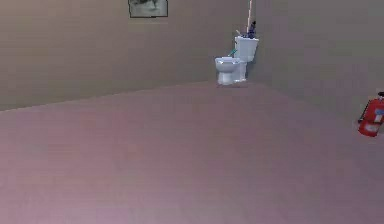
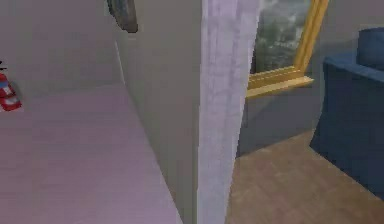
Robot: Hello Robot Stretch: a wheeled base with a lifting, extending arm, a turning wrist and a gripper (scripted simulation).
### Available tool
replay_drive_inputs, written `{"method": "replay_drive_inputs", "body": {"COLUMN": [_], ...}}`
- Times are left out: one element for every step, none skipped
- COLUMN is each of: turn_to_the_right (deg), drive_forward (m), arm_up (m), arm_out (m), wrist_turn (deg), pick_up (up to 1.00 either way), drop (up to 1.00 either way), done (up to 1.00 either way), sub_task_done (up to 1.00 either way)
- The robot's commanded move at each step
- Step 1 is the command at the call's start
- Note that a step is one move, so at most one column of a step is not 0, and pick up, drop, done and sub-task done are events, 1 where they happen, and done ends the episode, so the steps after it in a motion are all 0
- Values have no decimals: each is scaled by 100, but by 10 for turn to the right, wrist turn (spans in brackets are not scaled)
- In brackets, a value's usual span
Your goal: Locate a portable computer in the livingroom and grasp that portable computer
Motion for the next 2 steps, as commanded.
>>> {"method": "replay_drive_inputs", "body": {"turn_to_the_right": [-210,0], "drive_forward": [0,20], "arm_up": [0,0], "arm_out": [0,0], "wrist_turn": [0,0], "pick_up": [0,0], "drop": [0,0], "done": [0,0], "sub_task_done": [0,0]}}
